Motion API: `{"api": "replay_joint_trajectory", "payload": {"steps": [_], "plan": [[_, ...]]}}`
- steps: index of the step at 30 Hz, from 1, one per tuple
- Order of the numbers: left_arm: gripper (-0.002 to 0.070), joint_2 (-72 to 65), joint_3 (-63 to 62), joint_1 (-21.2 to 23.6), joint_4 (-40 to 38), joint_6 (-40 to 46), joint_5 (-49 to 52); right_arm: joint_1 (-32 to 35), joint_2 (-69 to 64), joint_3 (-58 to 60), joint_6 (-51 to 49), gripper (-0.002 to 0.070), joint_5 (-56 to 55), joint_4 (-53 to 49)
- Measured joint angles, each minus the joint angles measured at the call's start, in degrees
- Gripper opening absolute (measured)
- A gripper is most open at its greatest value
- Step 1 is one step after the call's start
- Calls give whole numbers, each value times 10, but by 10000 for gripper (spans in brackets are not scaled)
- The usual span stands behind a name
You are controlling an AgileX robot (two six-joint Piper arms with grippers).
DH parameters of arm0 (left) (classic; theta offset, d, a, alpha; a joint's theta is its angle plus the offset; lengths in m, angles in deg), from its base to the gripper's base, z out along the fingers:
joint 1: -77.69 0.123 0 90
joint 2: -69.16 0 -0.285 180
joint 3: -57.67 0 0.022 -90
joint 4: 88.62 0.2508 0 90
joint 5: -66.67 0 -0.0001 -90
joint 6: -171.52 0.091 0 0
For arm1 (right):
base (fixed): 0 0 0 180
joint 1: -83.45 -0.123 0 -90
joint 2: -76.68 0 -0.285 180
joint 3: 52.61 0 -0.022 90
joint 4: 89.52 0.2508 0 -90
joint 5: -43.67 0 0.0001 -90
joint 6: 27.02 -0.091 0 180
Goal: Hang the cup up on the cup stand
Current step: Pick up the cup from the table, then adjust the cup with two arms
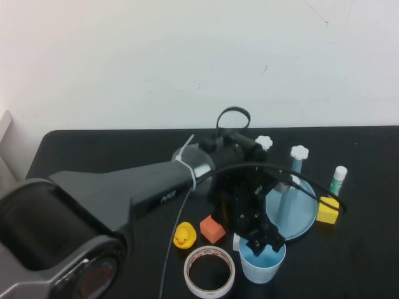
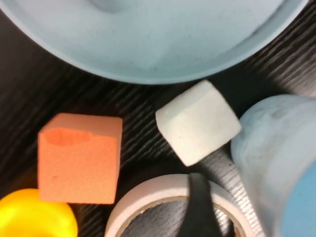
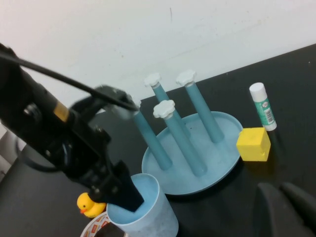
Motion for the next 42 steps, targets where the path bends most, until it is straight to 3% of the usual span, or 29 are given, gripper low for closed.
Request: {"api": "replay_joint_trajectory", "payload": {"steps": [3, 8, 11, 19, 26, 34, 42], "plan": [[387, -13, -1, 0, 0, 0, 0, 0, 0, 0, 1, -1, 0, 0], [83, -17, -4, 0, 1, 0, -14, 0, 0, 0, 1, -1, 1, 0], [25, -17, -5, 0, 2, 2, -20, 0, 0, 0, 1, -1, 1, 0], [7, 24, -1, 0, 22, 26, 14, 0, 0, 0, 2, -1, 2, 0], [7, 223, 116, -18, 34, 57, -39, 0, 0, 0, 2, -1, 2, 0], [6, 491, 393, -25, 30, 58, -249, 0, 0, 0, 2, -1, 2, 0], [7, 706, 659, -21, 33, 71, -595, 0, 0, 0, 2, -1, 5, 2]]}}
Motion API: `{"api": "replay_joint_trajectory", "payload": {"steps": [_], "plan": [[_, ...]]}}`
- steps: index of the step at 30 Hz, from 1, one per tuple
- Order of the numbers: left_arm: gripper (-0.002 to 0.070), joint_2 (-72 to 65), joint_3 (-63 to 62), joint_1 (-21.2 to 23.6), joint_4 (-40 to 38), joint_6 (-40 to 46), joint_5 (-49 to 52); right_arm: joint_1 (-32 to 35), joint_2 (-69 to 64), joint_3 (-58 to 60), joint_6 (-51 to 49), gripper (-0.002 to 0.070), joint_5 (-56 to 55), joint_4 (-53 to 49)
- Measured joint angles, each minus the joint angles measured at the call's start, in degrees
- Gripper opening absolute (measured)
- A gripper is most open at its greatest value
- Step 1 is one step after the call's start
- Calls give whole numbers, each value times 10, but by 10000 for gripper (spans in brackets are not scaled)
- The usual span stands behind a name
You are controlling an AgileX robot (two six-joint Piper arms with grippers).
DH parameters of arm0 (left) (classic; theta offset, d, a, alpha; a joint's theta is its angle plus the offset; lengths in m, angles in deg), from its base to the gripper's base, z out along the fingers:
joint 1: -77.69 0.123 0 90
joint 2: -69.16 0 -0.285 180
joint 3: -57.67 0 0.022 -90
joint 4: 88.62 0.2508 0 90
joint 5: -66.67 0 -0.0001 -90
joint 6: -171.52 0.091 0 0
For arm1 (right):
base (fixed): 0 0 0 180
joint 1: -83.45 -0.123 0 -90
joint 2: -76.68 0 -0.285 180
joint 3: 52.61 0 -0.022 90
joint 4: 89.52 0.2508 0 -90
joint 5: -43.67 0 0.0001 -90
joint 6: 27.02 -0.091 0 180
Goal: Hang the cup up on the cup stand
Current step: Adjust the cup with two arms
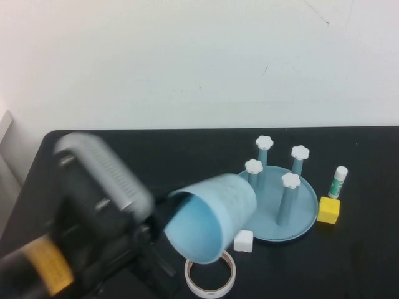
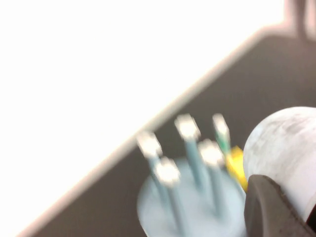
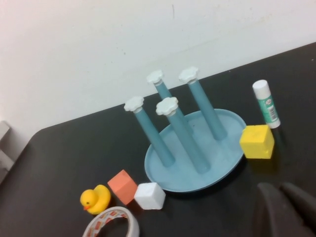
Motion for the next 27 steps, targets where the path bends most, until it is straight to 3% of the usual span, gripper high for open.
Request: {"api": "replay_joint_trajectory", "payload": {"steps": [3, 10, 16, 18, 21, 25, 27], "plan": [[7, 30, 58, 13, -25, 41, -124, 0, 0, 0, 0, -1, 8, 13], [6, -3, 86, 29, -234, 242, -310, 0, 0, 0, 4, -1, 50, 104], [6, -72, 86, 30, -264, 261, -467, 0, -15, 0, 68, 29, 89, 305], [6, -93, 86, 30, -245, 240, -496, 0, -45, 0, 105, 86, 114, 386], [6, -118, 86, 30, -211, 203, -519, 0, -114, 0, 152, 237, 141, 470], [6, -134, 86, 30, -177, 178, -535, 0, -225, -30, 160, 471, 172, 486], [6, -137, 86, 30, -165, 171, -541, 0, -282, -72, 161, 530, 199, 489]]}}
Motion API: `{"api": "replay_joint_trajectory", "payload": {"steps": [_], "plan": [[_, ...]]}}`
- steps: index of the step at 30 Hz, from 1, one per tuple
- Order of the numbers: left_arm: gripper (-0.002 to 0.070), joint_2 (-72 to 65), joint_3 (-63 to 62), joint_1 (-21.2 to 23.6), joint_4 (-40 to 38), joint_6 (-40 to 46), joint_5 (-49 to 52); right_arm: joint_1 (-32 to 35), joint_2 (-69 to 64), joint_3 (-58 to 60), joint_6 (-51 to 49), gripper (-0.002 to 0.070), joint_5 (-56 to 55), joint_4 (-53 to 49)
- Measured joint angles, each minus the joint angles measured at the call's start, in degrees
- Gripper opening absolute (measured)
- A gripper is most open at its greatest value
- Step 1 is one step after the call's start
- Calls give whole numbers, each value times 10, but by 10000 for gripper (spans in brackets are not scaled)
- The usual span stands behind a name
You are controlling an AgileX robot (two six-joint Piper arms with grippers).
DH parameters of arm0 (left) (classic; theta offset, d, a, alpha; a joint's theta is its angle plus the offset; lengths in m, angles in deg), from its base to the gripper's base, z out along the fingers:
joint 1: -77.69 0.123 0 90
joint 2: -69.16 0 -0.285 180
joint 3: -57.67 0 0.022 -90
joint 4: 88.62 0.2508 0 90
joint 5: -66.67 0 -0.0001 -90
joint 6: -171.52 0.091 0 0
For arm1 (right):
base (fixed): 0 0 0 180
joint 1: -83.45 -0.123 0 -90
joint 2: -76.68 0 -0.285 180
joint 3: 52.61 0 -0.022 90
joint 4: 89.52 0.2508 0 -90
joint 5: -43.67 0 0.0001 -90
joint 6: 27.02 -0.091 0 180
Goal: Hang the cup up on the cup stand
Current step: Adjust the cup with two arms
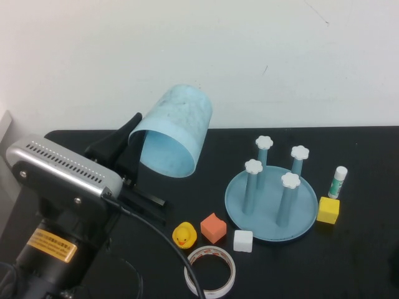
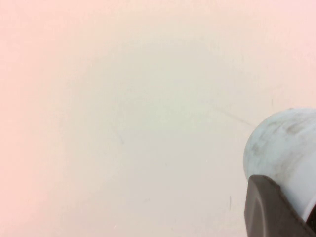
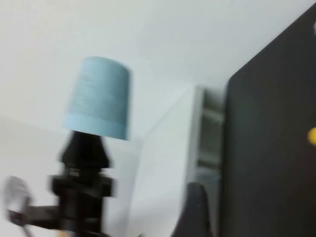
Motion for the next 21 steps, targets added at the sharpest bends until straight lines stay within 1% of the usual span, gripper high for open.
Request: {"api": "replay_joint_trajectory", "payload": {"steps": [3, 10, 13, 18, 21], "plan": [[6, 0, 0, 0, 7, -4, -6, 0, -99, -74, 2, 567, 41, 3], [6, 0, 0, 0, 11, -8, -10, -9, -313, -254, 7, 580, 112, 5], [6, 0, 0, 0, 13, -11, -12, -43, -383, -311, 9, 581, 110, 5], [6, 0, 0, 0, 13, -12, -12, -135, -452, -399, 11, 581, 47, 5], [6, 0, 0, 0, 13, -12, -12, -180, -495, -454, 13, 581, 32, 5]]}}
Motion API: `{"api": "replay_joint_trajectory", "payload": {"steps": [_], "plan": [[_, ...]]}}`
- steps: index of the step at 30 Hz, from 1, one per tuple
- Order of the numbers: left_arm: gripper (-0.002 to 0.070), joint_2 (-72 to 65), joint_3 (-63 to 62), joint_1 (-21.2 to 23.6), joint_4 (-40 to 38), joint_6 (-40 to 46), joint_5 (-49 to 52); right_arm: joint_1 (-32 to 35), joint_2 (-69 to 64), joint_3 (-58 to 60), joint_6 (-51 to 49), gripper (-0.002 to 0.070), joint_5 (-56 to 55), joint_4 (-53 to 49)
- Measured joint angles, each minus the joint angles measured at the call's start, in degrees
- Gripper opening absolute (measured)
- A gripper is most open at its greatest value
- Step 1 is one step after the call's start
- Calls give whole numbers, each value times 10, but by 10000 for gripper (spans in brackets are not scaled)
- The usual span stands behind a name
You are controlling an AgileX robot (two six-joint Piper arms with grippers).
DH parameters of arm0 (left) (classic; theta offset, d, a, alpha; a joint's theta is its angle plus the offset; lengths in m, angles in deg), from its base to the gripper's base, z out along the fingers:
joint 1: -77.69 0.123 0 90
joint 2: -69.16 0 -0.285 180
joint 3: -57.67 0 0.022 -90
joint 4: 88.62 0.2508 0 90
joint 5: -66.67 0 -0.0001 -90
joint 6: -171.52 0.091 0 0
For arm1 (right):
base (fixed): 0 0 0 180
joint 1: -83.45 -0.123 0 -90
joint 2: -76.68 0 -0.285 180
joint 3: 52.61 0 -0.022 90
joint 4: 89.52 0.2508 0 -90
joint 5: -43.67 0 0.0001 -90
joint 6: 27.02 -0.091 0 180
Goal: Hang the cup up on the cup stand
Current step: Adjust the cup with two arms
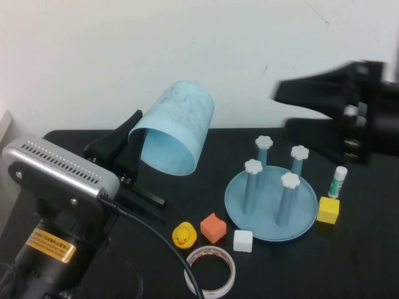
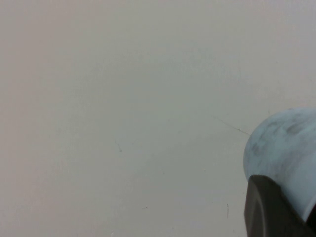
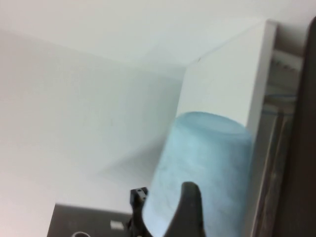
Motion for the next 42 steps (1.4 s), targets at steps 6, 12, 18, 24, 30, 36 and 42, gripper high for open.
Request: {"api": "replay_joint_trajectory", "payload": {"steps": [6, 12, 18, 24, 30, 36, 42], "plan": [[6, 0, 0, 0, 0, 0, 0, -55, -84, -84, 0, 581, -17, 0], [6, 0, 0, 0, 1, 0, 0, -81, -142, -138, -11, 581, -22, 0], [6, 0, 0, 0, 1, 0, -1, -98, -163, -168, -15, 581, -25, 1], [6, 0, 0, 0, 2, 0, -2, -117, -167, -175, -25, 582, -41, 3], [6, 0, 0, 0, 2, 0, -7, -129, -167, -175, -30, 582, -48, 3], [6, 0, 0, 0, 0, 0, -8, -140, -169, -178, -47, 582, -62, 5], [6, 0, 0, 2, -3, 0, -12, -151, -186, -196, -56, 586, -68, 12]]}}
